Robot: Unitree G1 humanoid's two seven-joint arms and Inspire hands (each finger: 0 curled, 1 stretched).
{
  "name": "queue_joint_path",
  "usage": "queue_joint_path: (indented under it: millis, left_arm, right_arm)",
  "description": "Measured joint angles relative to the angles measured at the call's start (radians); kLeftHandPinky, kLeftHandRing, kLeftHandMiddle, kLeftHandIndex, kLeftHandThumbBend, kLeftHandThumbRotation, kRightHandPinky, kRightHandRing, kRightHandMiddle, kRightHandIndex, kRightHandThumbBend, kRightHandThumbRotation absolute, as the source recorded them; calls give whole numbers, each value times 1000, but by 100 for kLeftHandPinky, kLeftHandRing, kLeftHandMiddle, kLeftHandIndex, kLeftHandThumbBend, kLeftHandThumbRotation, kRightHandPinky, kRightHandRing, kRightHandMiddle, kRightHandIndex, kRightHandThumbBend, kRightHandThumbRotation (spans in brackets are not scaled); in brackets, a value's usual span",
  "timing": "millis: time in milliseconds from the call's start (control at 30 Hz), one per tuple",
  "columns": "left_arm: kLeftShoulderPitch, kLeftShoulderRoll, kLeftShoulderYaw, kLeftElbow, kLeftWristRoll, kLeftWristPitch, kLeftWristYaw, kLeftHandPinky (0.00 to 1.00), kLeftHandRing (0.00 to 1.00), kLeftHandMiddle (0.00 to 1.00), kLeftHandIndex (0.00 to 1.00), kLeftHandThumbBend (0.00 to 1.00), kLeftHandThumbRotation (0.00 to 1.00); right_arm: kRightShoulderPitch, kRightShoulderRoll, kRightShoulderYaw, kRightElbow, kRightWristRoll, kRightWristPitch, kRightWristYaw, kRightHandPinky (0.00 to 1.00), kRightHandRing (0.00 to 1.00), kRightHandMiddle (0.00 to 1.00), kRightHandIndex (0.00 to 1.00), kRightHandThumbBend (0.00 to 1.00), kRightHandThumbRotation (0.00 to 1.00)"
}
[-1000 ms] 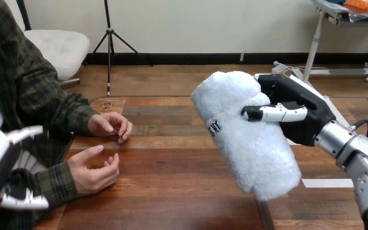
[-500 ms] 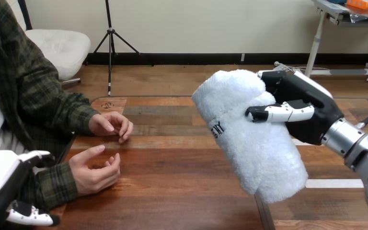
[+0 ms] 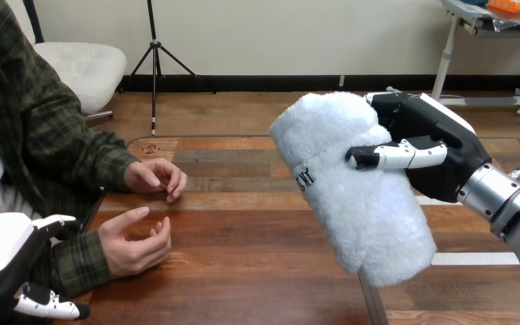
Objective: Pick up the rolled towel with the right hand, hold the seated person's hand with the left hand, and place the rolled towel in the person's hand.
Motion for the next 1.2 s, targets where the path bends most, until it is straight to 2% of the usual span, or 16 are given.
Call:
queue_joint_path:
  millis: [200,433,567,767,1033,1200]
  left_arm:
    - [-7,2,-9,-16,-2,34,-26,65,70,75,78,100,26]
    - [-12,5,-26,-19,0,41,-18,60,66,71,73,100,18]
    - [-13,5,-38,-17,3,41,15,58,63,68,70,100,10]
    - [-17,5,-51,0,1,25,78,53,57,61,64,100,2]
    - [-29,4,-70,42,-3,1,156,48,52,55,58,98,0]
    - [-39,2,-84,73,-3,-17,204,45,49,53,55,95,0]
  right_arm:
    - [3,0,0,-61,21,18,-4,9,15,23,29,86,0]
    - [3,0,-2,-142,66,51,-14,9,14,23,30,86,0]
    - [3,0,-1,-186,90,81,-25,9,15,23,30,87,0]
    - [3,2,2,-226,98,87,-27,10,16,24,31,84,0]
    - [0,5,7,-218,120,60,32,10,17,25,32,81,0]
    - [-1,8,15,-215,122,49,49,11,17,25,32,82,0]
